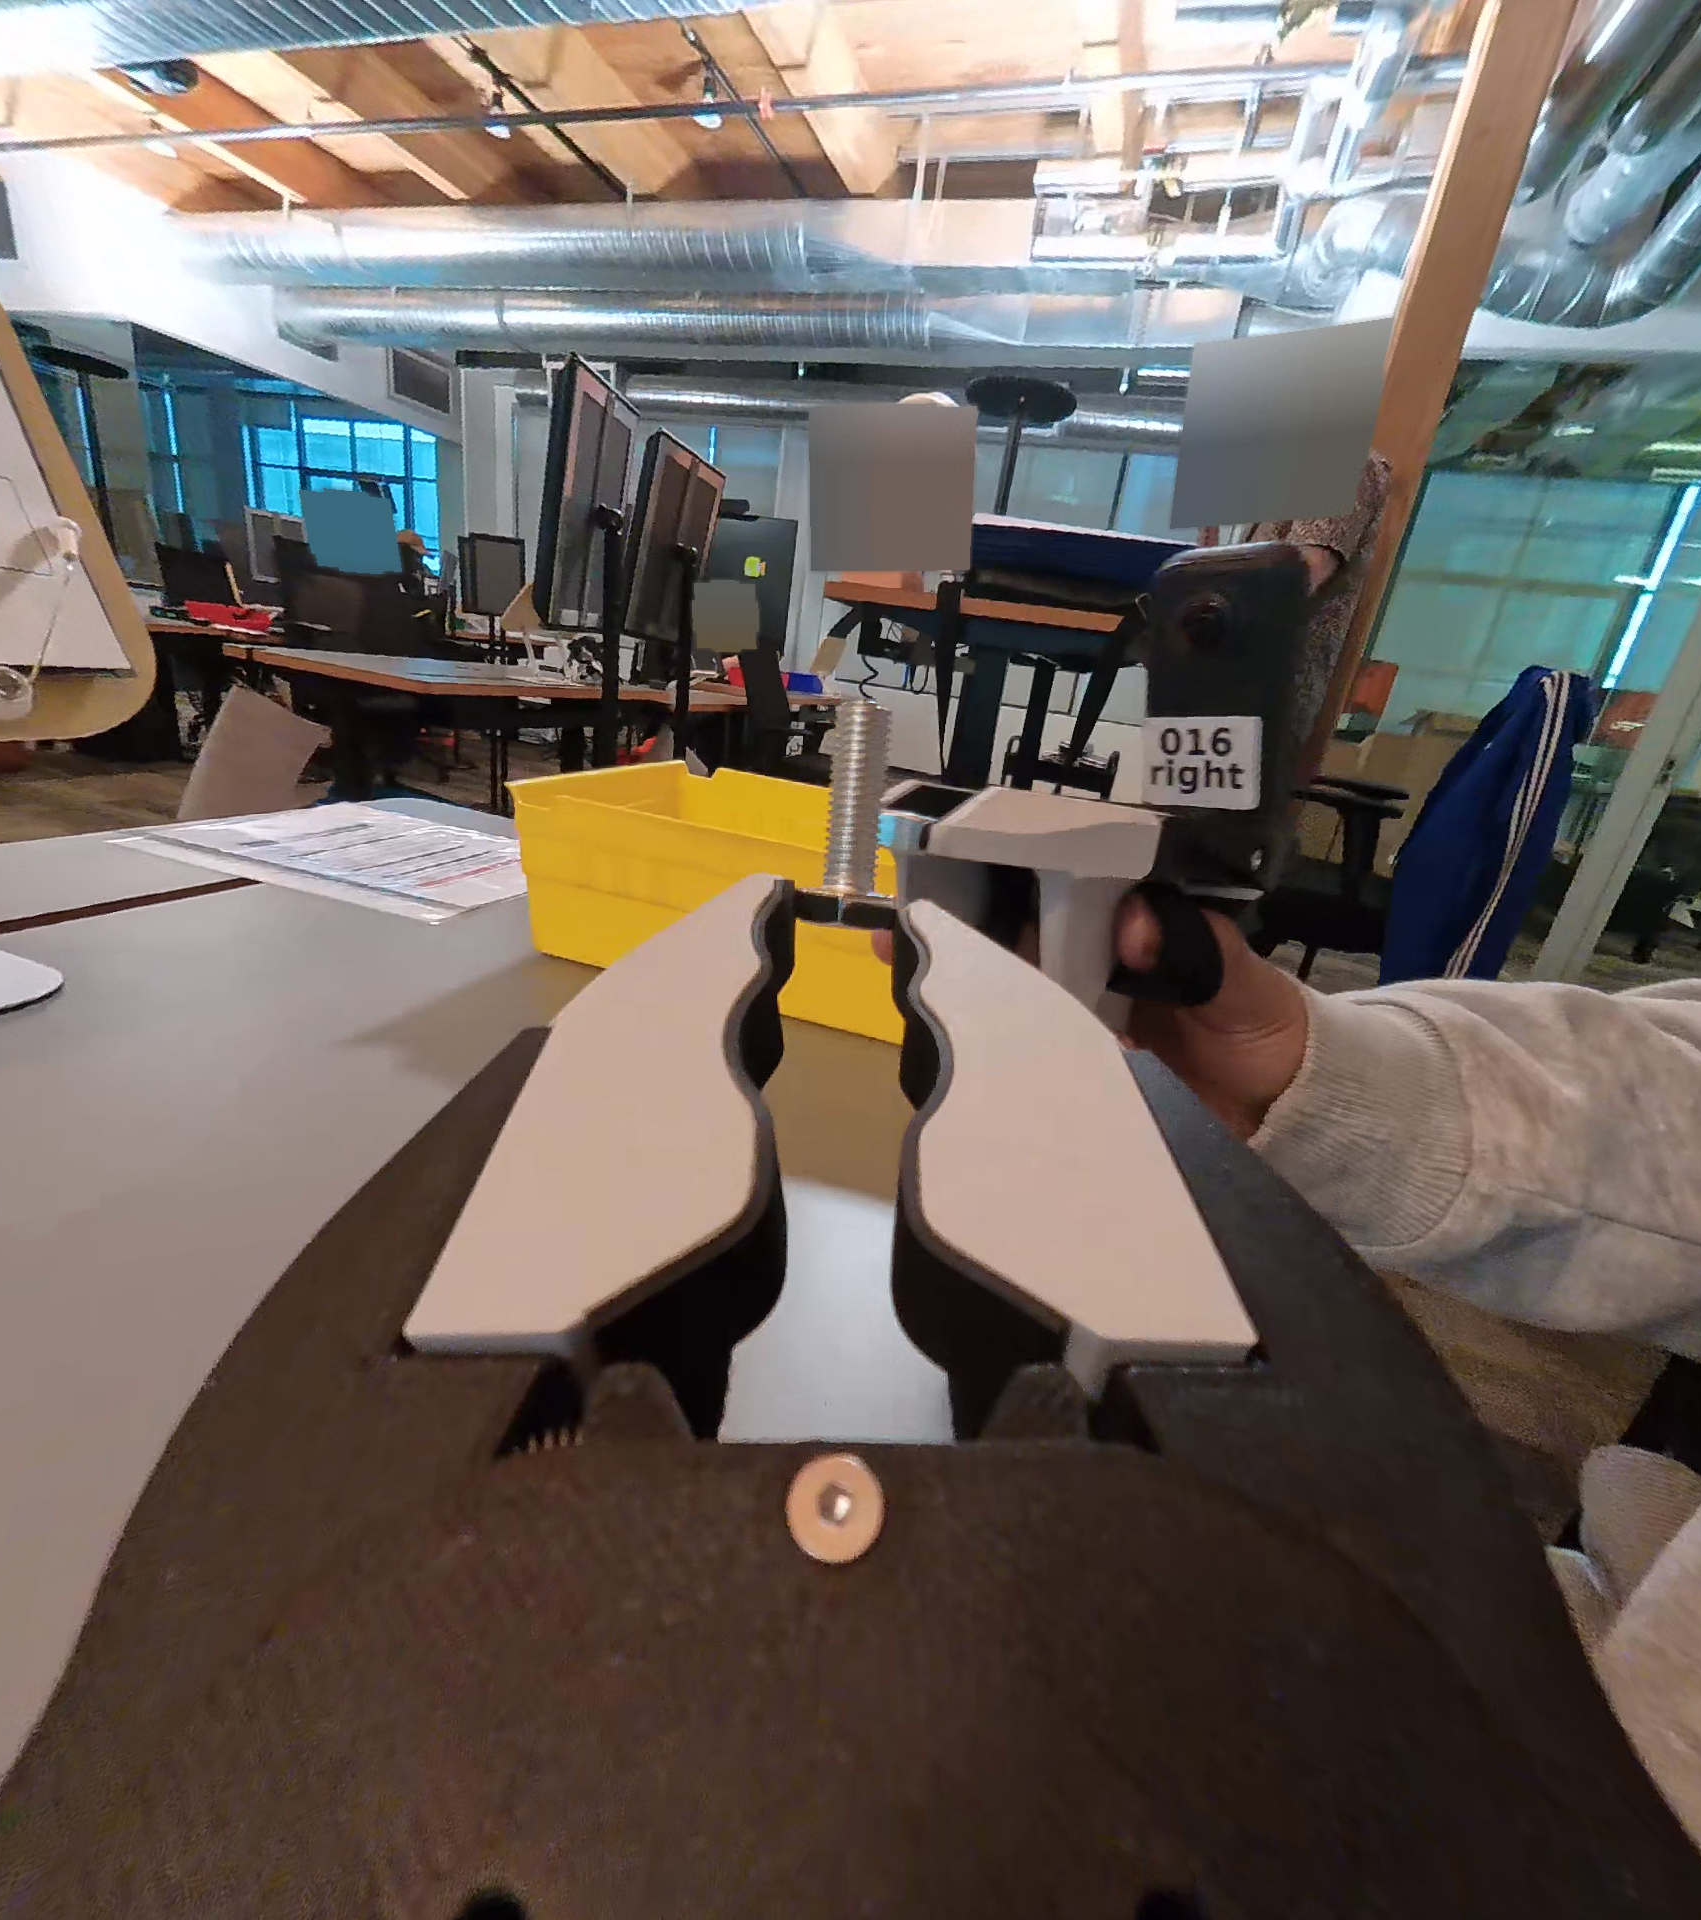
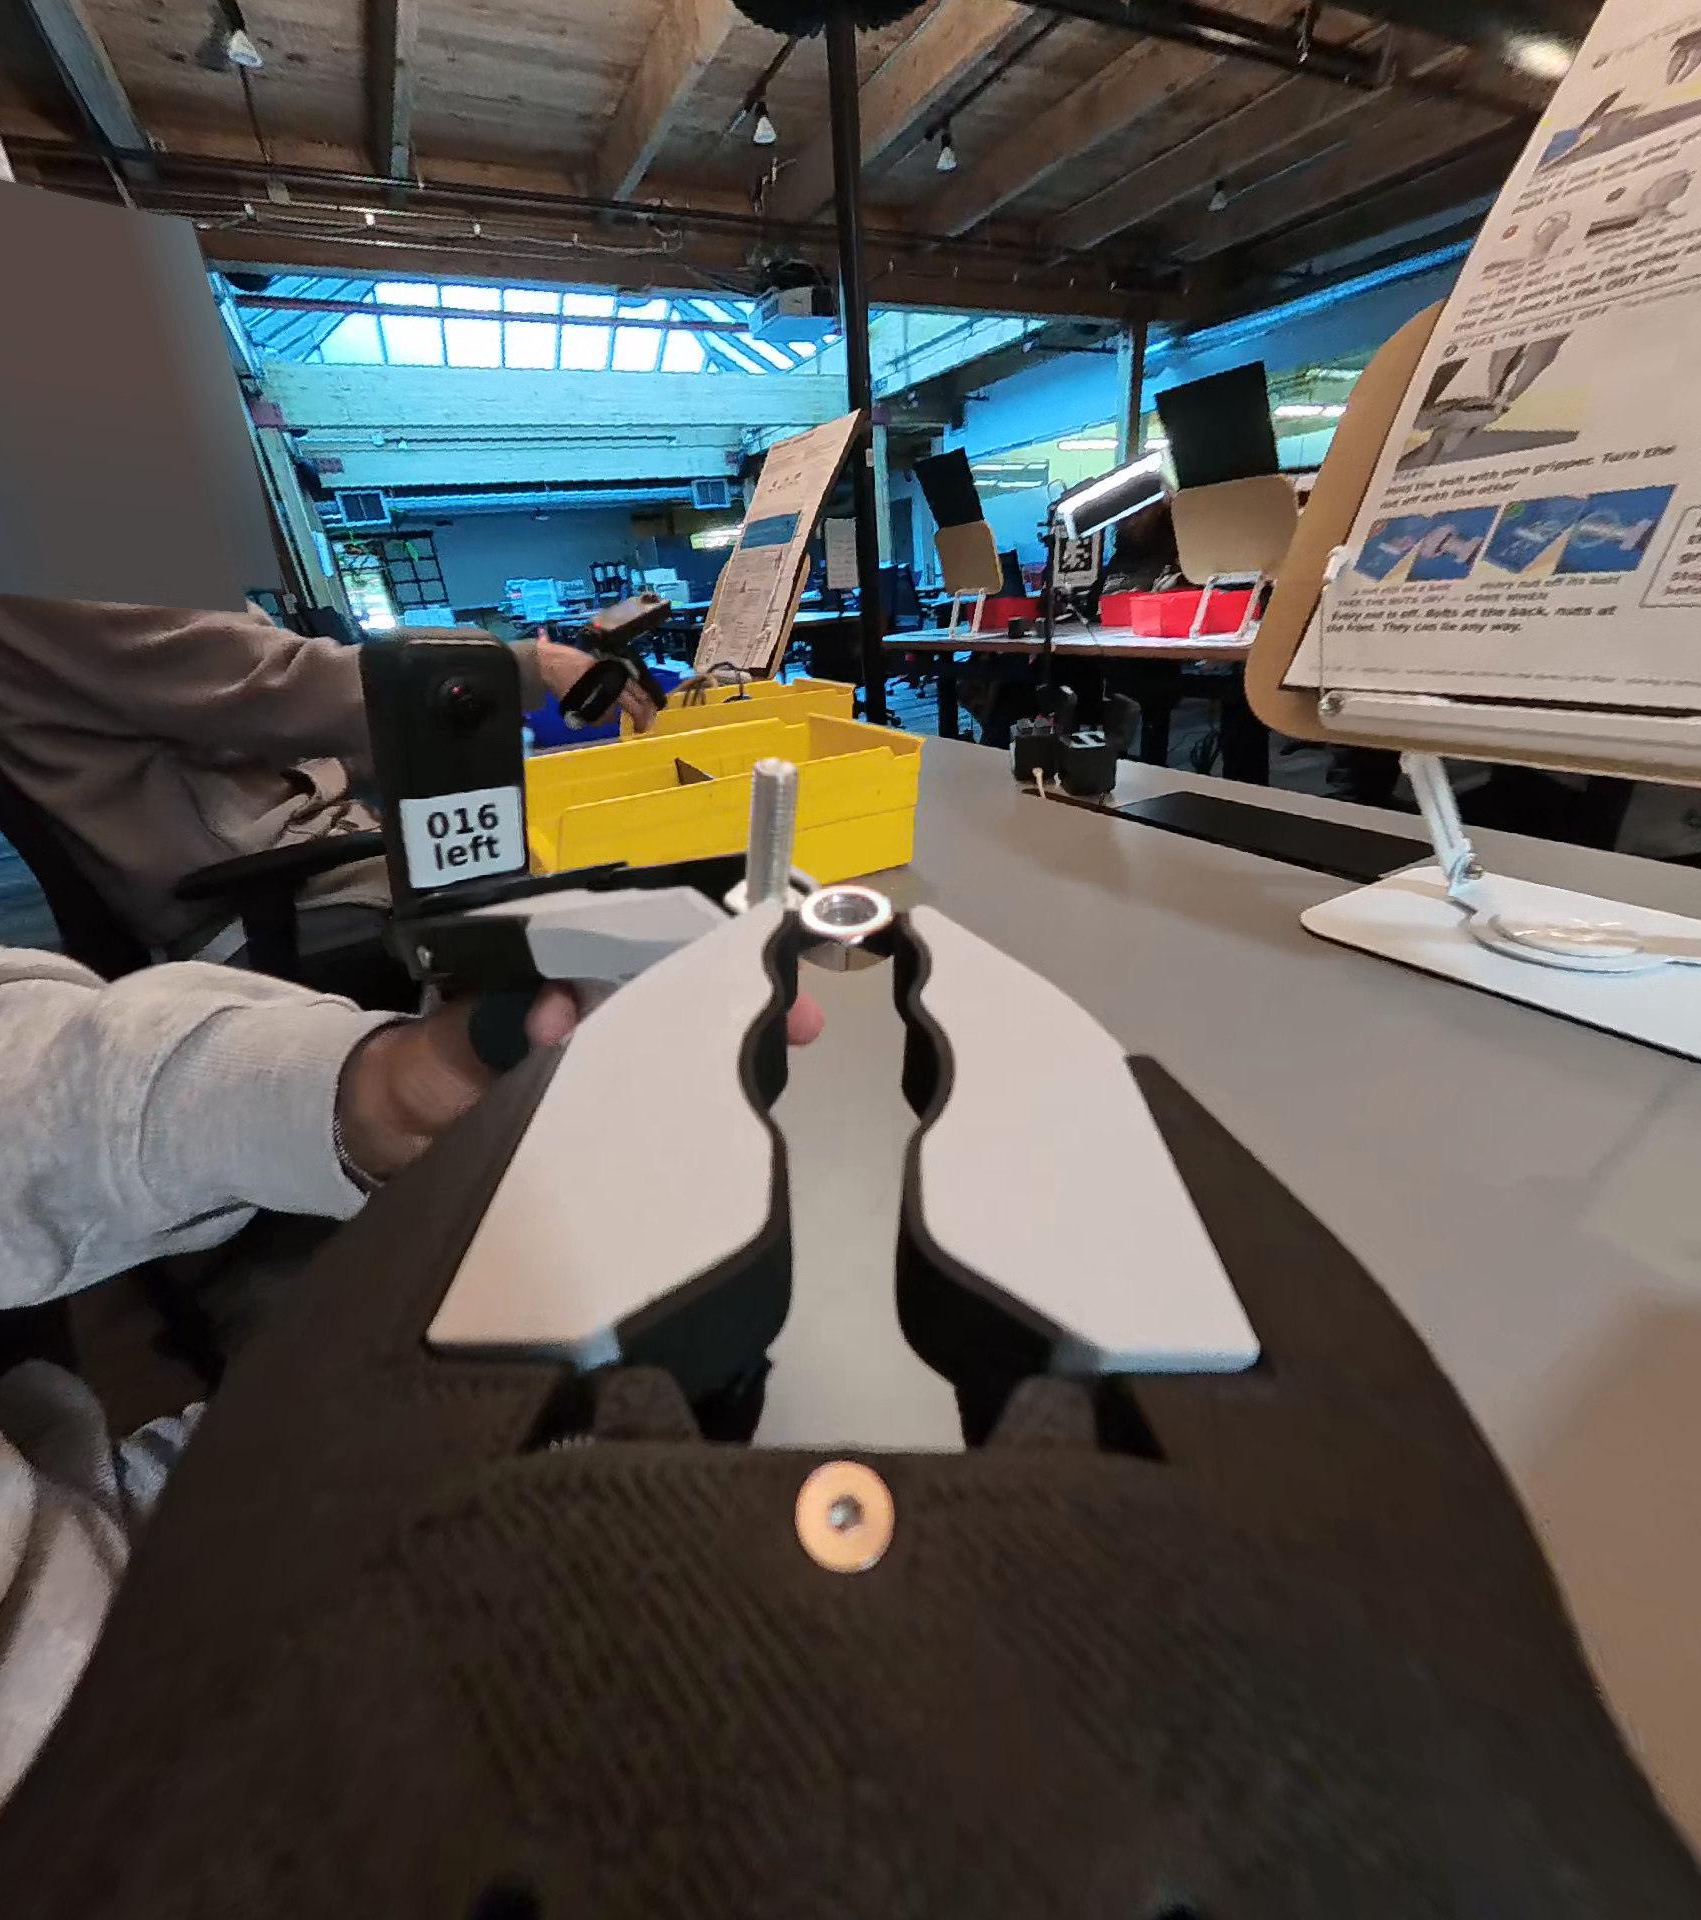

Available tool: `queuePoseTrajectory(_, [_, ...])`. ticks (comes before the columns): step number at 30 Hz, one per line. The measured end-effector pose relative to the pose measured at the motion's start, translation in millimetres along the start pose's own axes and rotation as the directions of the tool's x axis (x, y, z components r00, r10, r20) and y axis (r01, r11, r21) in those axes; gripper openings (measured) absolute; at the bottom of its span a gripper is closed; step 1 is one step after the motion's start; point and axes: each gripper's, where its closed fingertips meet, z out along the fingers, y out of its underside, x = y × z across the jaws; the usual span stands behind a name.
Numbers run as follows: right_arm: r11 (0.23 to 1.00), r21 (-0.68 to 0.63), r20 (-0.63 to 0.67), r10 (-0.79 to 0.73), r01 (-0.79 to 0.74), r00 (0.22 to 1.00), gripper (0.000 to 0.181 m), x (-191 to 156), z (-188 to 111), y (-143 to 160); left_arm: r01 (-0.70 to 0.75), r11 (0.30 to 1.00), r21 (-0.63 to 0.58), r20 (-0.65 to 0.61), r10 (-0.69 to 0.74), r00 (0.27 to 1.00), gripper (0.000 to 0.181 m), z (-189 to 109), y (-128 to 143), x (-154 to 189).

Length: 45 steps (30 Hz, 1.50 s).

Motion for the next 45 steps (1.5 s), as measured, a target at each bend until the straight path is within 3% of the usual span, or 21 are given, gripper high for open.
queuePoseTrajectory(12, [0.995, -0.061, 0.238, 0.092, -0.079, 0.967, 0.017, -30.0, 42.5, 25.3, 0.007, 0.999, -0.048, 0.04, -0.005, 0.999, 0.02, -31.7, 8.5, -5.6])
queuePoseTrajectory(17, [0.991, -0.082, 0.271, 0.124, -0.105, 0.955, 0.017, -33.4, 48.7, 31.8, -0.001, 0.997, -0.079, 0.054, 0.006, 0.999, 0.02, -34.3, 12.8, -8.2])
queuePoseTrajectory(32, [0.99, -0.094, 0.24, 0.124, -0.104, 0.963, 0.017, -23.9, 41.1, 34.5, 0.001, 0.992, -0.127, 0.018, 0.002, 1.0, 0.019, -22.1, 23.5, -4.3])
queuePoseTrajectory(45, [0.994, -0.033, 0.09, 0.105, -0.103, 0.99, 0.017, 1.0, 14.6, 21.1, -0.042, 0.973, -0.229, 0.028, 0.05, 0.998, 0.019, 2.8, 44.8, -7.5])
